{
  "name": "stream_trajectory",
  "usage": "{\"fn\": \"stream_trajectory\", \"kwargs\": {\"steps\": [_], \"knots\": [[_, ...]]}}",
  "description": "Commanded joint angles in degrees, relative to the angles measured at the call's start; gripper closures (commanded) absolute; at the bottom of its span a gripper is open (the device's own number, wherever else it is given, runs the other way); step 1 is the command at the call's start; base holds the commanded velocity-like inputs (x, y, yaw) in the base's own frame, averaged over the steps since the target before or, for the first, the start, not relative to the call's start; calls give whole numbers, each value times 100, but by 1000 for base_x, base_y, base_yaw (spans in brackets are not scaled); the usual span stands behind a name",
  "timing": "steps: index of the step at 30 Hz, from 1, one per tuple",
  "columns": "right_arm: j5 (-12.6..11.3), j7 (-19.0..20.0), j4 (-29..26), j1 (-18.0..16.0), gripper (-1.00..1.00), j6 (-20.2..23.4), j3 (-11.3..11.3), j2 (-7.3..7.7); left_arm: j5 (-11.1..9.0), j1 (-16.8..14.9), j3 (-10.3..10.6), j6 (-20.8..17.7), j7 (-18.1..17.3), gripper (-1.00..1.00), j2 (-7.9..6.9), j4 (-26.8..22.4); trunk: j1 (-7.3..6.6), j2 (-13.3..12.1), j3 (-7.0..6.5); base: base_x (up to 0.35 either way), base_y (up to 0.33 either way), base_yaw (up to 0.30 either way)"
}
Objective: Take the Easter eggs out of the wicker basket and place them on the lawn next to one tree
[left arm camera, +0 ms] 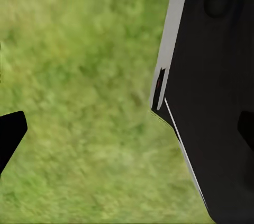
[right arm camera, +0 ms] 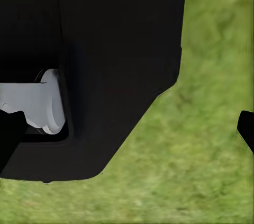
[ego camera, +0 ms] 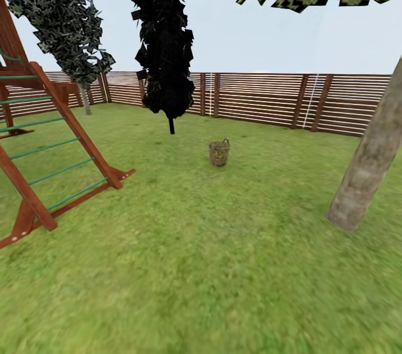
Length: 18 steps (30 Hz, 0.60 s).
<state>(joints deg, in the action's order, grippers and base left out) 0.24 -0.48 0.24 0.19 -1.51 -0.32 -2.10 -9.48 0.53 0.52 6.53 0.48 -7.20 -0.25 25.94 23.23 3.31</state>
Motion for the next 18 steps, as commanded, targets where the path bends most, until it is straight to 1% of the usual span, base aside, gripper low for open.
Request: {"fn": "stream_trajectory", "kwargs": {"steps": [1, 18], "knots": [[2, -5, 3, -2, -100, -16, -4, -1, -36, 0, 9, 15, 5, -100, 0, -2, 6, 9, 8, 321, 0, 0], [2, -6, 3, -2, -100, -16, -4, -1, -36, 0, 9, 15, 5, -100, -1, -10, 6, 9, 8, 323, 0, 0]]}}
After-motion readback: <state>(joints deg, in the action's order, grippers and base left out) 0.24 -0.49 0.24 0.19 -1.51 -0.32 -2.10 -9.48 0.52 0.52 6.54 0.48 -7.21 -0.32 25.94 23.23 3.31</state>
